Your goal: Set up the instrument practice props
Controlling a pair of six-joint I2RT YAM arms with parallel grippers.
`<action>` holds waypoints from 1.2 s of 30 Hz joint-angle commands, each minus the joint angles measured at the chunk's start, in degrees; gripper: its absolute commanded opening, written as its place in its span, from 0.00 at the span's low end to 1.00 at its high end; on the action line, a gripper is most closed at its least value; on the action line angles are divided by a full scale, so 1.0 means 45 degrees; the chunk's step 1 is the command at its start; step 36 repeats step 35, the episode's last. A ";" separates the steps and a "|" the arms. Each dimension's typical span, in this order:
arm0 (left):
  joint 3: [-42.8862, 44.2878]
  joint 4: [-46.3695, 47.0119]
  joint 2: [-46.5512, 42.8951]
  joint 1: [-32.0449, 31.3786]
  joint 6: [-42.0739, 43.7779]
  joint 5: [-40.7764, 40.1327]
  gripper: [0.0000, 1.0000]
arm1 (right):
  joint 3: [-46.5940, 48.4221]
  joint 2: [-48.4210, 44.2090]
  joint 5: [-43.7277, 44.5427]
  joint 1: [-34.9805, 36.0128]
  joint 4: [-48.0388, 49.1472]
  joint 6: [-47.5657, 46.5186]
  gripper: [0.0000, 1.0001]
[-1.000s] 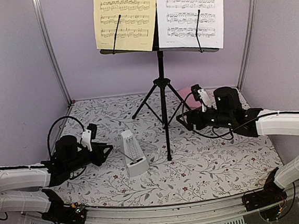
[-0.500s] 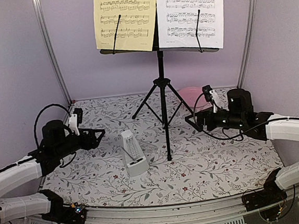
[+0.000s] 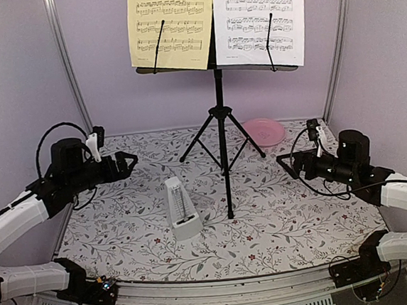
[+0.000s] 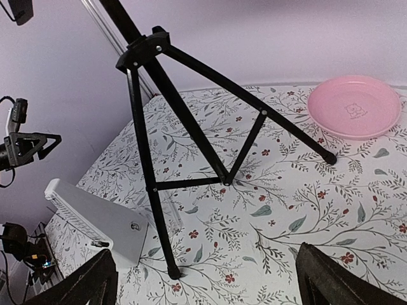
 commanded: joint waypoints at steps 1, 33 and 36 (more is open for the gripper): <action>-0.0228 -0.1127 0.0071 0.0648 -0.0995 -0.1256 0.99 | -0.0976 -0.0697 -0.0417 -0.0885 0.0185 0.0913 0.99; -0.2999 0.1232 0.1618 0.1717 -0.2912 -0.0682 0.99 | -0.3070 0.0788 0.2022 -0.2014 0.0412 0.2804 0.99; -0.3002 0.1258 0.1560 0.1713 -0.2978 -0.0822 0.99 | -0.3086 0.0650 0.2018 -0.2014 0.0475 0.2784 0.99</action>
